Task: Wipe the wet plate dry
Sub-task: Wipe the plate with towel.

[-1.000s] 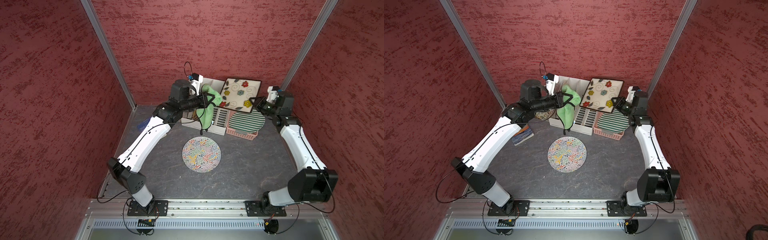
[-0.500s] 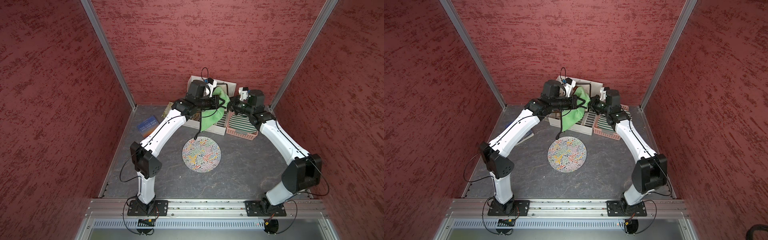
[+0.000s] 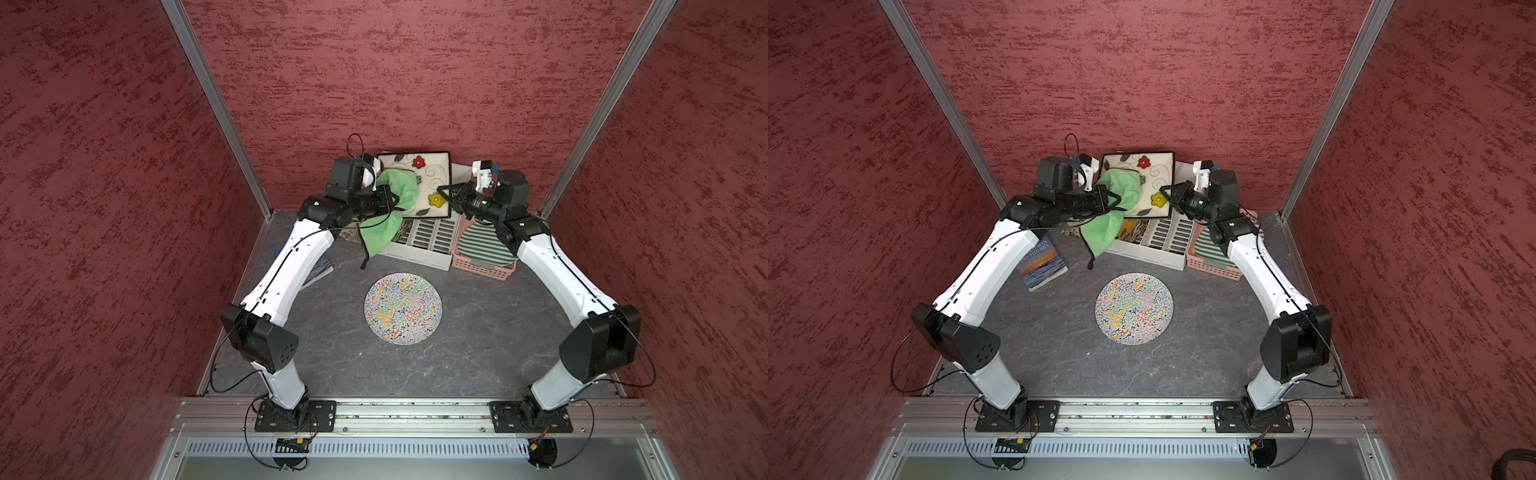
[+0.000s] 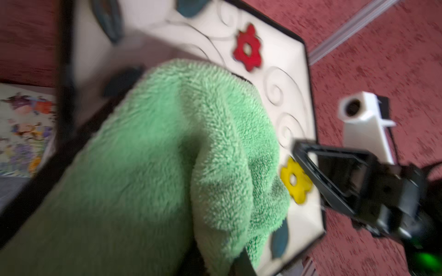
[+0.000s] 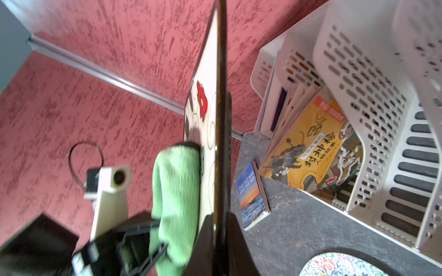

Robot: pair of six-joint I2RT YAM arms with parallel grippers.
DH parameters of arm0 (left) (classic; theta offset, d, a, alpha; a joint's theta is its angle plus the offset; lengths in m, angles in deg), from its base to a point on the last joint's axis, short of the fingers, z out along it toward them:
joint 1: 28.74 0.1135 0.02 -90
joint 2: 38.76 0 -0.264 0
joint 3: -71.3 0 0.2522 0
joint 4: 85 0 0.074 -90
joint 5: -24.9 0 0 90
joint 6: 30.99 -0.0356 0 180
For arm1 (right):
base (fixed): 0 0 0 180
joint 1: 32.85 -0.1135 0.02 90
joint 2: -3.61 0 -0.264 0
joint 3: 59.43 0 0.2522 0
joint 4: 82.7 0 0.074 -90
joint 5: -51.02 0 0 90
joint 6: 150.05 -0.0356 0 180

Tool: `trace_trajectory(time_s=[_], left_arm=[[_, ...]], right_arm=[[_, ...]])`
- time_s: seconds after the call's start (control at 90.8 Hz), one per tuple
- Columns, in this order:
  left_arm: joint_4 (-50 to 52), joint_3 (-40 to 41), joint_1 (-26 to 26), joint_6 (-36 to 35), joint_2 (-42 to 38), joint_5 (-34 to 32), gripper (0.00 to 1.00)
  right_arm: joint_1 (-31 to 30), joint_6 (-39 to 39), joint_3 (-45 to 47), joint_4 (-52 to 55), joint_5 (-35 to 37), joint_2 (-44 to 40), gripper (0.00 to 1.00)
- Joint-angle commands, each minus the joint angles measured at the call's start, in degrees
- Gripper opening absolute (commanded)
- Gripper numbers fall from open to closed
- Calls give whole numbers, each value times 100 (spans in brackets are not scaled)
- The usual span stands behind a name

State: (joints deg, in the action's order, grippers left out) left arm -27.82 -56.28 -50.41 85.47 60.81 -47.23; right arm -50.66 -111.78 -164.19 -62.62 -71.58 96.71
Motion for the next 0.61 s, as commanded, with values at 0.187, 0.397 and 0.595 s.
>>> trace_trajectory(time_s=[0.187, 0.397, 0.595], left_arm=[[81, -409, 132, -479, 390, 801, 0], [-288, -798, -366, -449, 870, 2227, 0], [366, 15, -39, -300, 320, 792, 0]], right_arm=[[-720, 200, 38, -1440, -1167, -711, 0], [-434, -306, -723, -1940, -879, -241, 0], [260, -1104, -1118, -2632, -511, -120, 0]])
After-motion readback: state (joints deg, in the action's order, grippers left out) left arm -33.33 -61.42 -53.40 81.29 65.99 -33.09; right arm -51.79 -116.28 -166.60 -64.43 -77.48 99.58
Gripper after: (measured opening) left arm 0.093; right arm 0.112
